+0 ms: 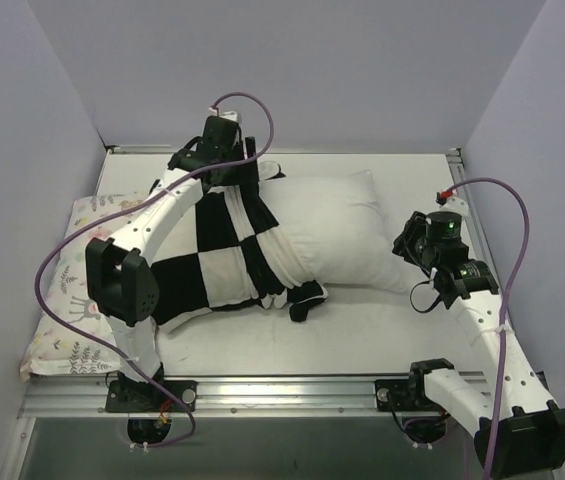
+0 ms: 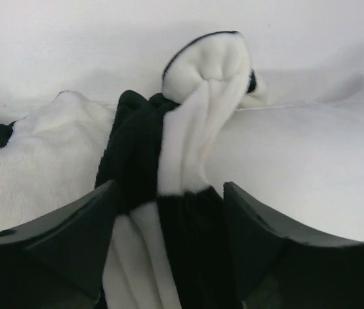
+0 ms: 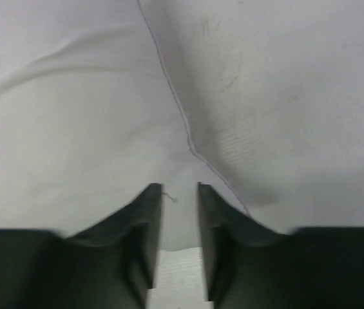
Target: Remove the pillowcase from the pillow
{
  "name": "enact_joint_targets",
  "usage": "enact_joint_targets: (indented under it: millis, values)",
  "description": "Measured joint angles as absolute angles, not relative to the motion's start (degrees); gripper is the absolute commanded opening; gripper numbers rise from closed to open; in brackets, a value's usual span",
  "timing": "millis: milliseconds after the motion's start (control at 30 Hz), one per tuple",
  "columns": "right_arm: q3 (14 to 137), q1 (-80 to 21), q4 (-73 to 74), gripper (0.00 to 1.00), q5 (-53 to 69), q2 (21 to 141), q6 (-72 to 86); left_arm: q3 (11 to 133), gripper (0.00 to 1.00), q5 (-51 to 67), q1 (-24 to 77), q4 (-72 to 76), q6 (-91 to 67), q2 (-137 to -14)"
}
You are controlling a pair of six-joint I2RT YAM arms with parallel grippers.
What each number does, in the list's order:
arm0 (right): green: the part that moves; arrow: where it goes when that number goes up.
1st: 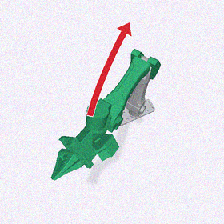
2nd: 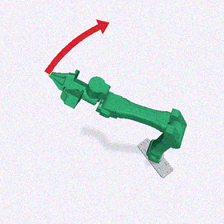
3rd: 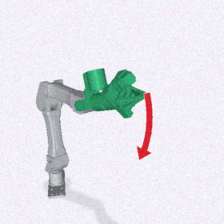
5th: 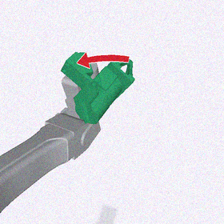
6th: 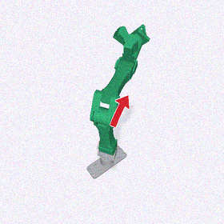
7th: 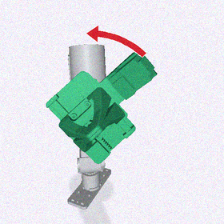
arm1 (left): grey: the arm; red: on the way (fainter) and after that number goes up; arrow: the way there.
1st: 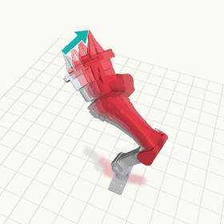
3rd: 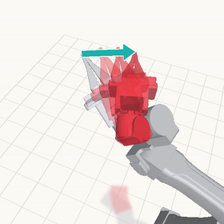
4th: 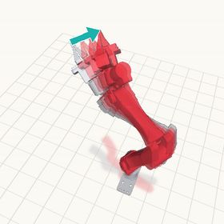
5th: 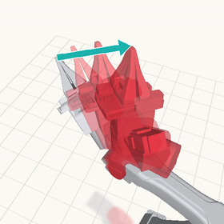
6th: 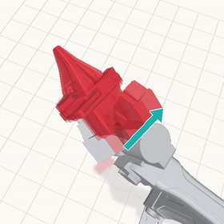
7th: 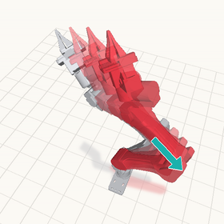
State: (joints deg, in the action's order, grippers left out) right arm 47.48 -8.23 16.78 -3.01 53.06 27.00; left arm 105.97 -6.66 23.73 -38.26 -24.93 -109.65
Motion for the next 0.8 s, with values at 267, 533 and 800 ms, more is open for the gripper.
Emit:
enact_joint_targets:
  millis: [267, 533, 800]
  values:
    - [49.1, -10.5, 18.3, 0.93, 1.3, 51.0, 24.8, 100.5, 0.87, -8.4, 31.6, -33.8, -22.7, -94.7]
    - [43.2, -24.1, 16.2, 1.0, 0.2, 47.9, 22.3, 78.9, 0.91, -21.2, 48.9, -30.5, -27.7, -74.7]
    - [34.9, -25.8, 10.8, 0.99, -2.7, 54.5, 22.5, 55.4, 0.93, -31.3, 65.8, -24.7, -37.2, -72.1]
